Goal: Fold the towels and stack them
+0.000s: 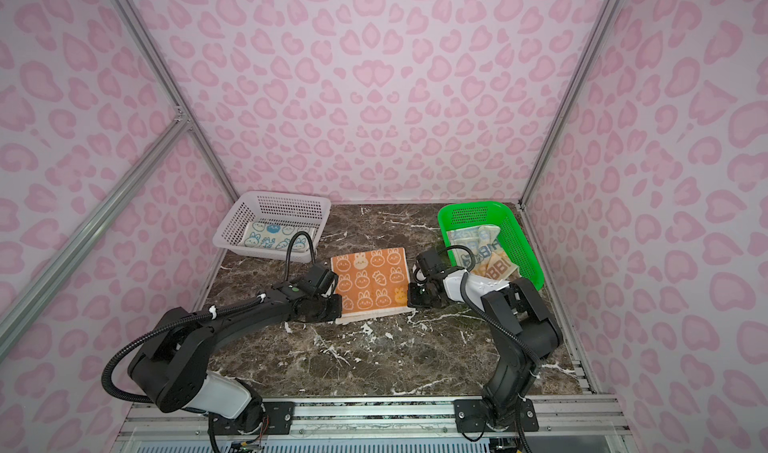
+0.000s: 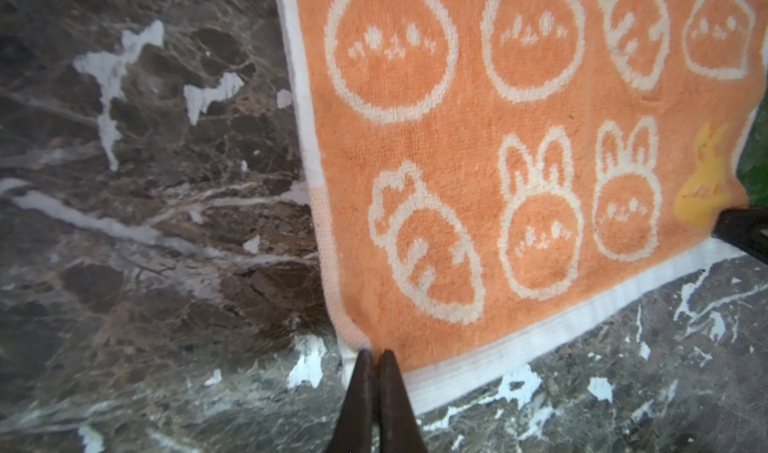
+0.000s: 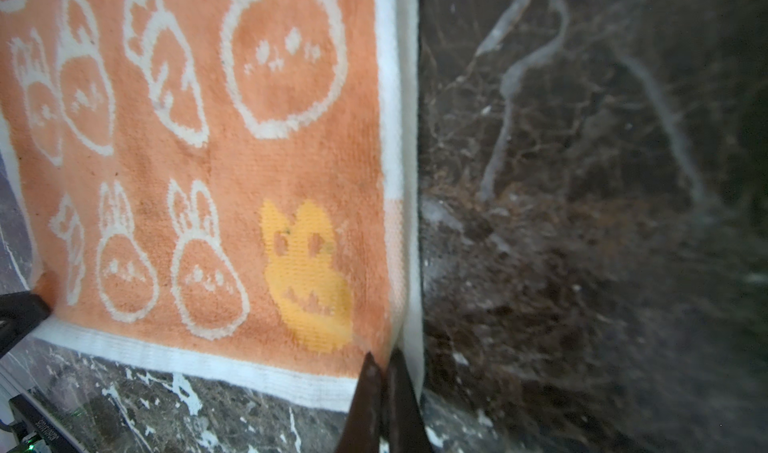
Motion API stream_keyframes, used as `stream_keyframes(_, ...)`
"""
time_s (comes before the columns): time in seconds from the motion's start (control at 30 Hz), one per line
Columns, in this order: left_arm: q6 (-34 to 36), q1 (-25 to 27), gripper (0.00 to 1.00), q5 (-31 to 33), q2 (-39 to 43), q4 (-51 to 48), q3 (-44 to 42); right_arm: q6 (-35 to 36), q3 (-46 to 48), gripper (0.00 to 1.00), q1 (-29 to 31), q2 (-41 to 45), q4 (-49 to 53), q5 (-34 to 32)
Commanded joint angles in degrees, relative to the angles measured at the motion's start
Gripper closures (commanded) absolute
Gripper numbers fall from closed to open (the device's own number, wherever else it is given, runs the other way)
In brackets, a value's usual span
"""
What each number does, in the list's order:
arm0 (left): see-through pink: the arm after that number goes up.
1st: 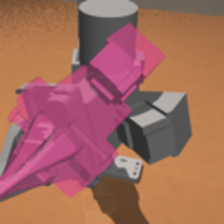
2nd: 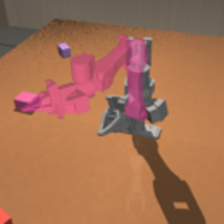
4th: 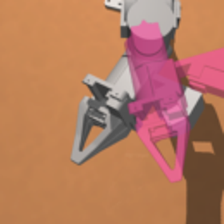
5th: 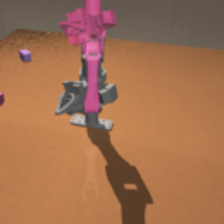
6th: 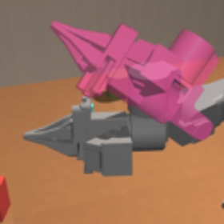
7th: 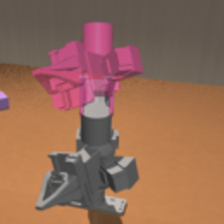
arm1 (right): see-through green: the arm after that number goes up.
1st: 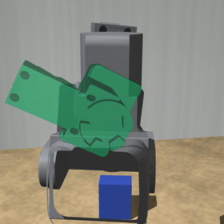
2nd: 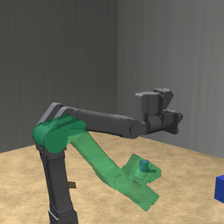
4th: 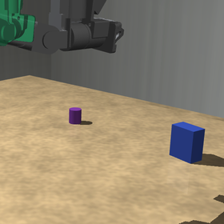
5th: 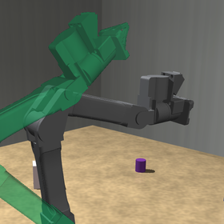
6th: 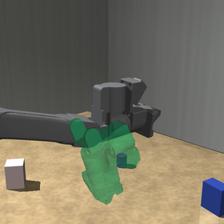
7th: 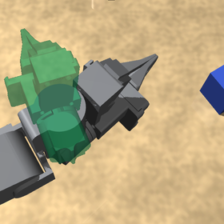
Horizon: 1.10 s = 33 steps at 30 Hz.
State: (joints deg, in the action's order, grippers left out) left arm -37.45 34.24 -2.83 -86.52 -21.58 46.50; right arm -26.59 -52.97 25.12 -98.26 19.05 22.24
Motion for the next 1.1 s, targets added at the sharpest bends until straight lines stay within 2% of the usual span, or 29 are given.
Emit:
stream_keyframes(0.0,-0.34,0.04,0.97,1.21,2.12,-1.17,-0.03,-0.25,-0.27,1.00,0.04,1.66,1.13,-0.86)
stream_keyframes(0.27,-0.93,0.80,0.97,2.50,6.88,-3.50,-0.65,0.46,-1.09,1.00,0.02,5.69,3.87,-2.11)
stream_keyframes(0.77,-3.68,4.95,0.97,1.02,1.27,1.63,-4.05,0.02,1.16,1.00,0.19,1.11,0.65,-1.72)
stream_keyframes(0.93,-2.45,5.22,0.84,-0.21,1.27,1.94,-3.68,0.03,1.03,0.97,0.14,0.52,0.38,-1.59)
stream_keyframes(1.07,-0.72,5.40,0.75,-1.11,1.77,1.99,-3.26,0.05,0.79,0.83,0.25,1.20,0.81,-1.66)
